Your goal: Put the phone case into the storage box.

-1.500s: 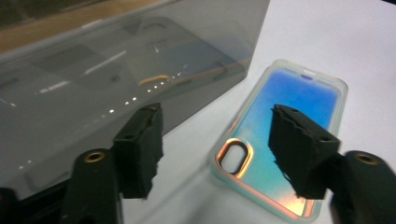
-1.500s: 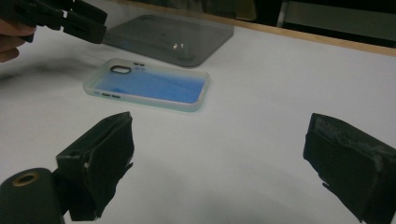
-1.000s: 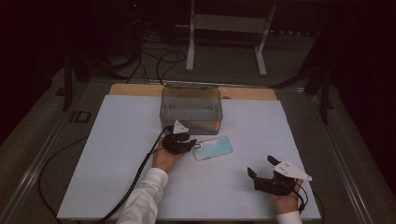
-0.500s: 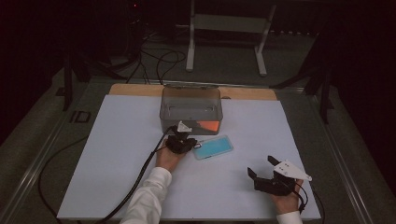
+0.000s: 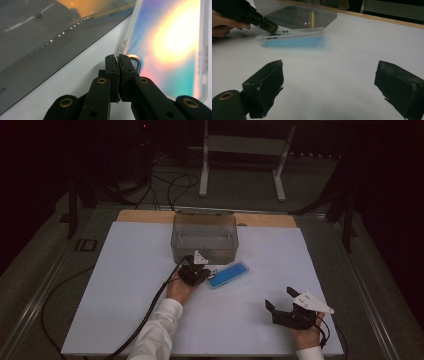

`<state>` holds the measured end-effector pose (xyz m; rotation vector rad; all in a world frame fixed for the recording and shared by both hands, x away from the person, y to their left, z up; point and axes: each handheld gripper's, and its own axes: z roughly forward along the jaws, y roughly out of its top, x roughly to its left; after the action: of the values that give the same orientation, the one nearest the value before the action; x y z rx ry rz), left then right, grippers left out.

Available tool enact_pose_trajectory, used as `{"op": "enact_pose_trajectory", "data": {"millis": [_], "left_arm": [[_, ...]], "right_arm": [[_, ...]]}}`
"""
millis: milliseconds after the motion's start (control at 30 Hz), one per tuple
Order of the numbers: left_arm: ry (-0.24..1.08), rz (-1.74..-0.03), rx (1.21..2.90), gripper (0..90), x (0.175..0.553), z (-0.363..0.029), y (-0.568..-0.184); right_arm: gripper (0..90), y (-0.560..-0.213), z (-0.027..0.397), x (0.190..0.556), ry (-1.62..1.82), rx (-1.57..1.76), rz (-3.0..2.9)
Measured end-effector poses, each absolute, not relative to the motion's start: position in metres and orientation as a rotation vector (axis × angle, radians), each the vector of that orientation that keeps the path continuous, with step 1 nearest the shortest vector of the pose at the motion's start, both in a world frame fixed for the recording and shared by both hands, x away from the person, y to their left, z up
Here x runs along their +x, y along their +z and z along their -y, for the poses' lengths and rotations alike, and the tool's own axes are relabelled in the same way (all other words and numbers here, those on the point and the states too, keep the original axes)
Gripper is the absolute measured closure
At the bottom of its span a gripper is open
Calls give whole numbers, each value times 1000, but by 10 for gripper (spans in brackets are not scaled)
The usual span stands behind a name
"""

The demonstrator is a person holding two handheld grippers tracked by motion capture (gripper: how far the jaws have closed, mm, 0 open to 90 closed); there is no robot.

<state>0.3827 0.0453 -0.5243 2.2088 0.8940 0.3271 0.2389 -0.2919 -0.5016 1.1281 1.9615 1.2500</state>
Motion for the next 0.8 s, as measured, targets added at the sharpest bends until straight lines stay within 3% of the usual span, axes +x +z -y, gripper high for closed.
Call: {"op": "enact_pose_trajectory", "data": {"millis": [800], "left_arm": [[518, -762, 2212, 885, 361, -53, -493]], "right_arm": [[84, -501, 293, 239, 1277, 1142, -1960]]}}
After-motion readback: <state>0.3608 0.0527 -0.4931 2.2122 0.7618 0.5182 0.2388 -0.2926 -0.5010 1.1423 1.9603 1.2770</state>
